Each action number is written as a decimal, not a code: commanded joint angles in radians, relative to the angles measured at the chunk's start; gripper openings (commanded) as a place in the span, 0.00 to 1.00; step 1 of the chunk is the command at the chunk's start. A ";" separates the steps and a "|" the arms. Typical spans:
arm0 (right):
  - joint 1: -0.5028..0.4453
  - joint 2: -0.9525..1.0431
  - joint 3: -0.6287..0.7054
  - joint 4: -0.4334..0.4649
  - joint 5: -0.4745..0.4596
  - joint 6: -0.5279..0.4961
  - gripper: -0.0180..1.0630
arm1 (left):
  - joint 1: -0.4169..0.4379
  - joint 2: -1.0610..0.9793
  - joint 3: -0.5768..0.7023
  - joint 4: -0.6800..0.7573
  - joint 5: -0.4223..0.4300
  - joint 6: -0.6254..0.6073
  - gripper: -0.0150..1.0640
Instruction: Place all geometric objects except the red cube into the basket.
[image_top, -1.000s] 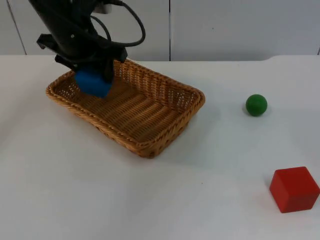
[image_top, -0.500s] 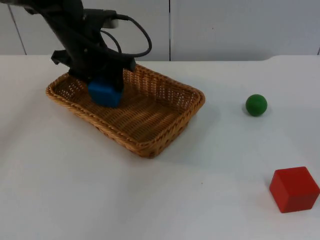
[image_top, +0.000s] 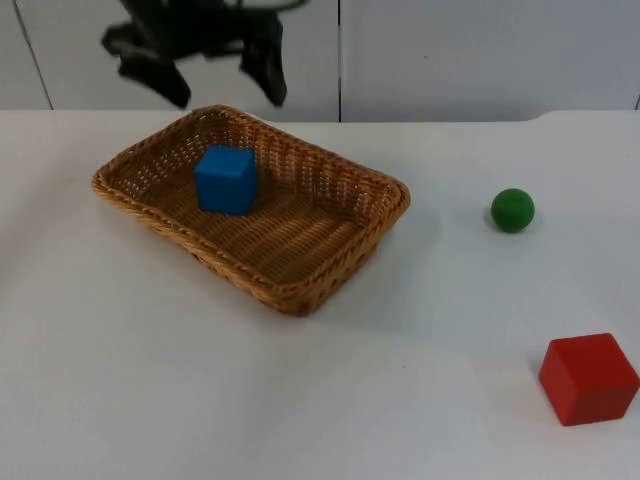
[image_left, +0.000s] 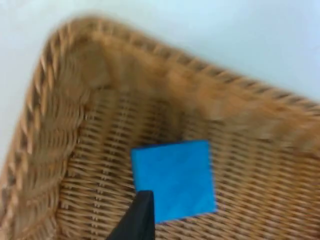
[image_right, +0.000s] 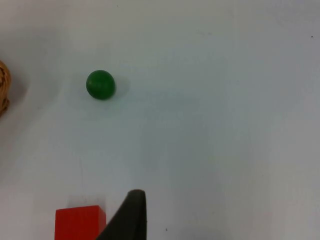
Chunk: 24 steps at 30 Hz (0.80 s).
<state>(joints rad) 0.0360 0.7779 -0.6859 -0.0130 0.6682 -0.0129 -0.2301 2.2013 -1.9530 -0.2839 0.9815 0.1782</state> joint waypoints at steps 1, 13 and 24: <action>-0.006 -0.003 -0.003 -0.002 0.001 -0.002 0.99 | -0.004 -0.051 -0.008 -0.014 0.030 0.009 0.95; -0.006 -0.003 -0.003 -0.004 0.001 -0.002 0.99 | -0.004 -0.239 0.009 0.059 0.207 -0.008 0.95; -0.006 -0.003 -0.003 -0.004 0.001 -0.002 0.99 | -0.001 -0.593 0.543 0.065 -0.054 0.000 0.95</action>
<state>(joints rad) 0.0360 0.7779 -0.6859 -0.0130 0.6701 -0.0129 -0.2301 1.6575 -1.4704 -0.2245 0.9776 0.1754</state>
